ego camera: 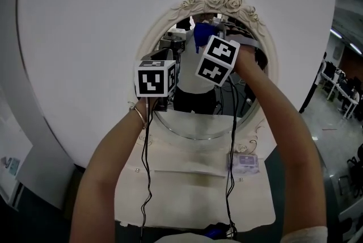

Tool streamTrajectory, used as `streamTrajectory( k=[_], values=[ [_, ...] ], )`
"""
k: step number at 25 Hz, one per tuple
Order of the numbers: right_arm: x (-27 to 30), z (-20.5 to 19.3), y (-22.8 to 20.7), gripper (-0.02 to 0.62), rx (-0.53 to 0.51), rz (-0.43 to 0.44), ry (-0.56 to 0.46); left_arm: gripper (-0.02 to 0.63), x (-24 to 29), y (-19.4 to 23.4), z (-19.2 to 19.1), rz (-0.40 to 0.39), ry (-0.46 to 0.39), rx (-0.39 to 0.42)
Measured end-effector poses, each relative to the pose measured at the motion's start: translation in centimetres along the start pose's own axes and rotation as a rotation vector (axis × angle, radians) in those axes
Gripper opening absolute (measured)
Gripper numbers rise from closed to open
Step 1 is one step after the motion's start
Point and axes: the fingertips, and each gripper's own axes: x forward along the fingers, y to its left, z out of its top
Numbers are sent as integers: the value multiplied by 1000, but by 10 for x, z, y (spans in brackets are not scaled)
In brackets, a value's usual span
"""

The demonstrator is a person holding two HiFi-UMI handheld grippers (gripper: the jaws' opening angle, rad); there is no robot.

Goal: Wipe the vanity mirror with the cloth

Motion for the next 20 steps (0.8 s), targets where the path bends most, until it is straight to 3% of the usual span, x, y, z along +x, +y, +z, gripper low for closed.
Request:
streamTrajectory(
  k=[8, 20],
  values=[
    [3, -4, 102, 63, -13, 112, -7, 6, -6, -23, -106, -38, 151, 29],
    [0, -15, 300, 63, 84, 411, -30, 5, -29, -34, -247, -17, 296, -90]
  ],
)
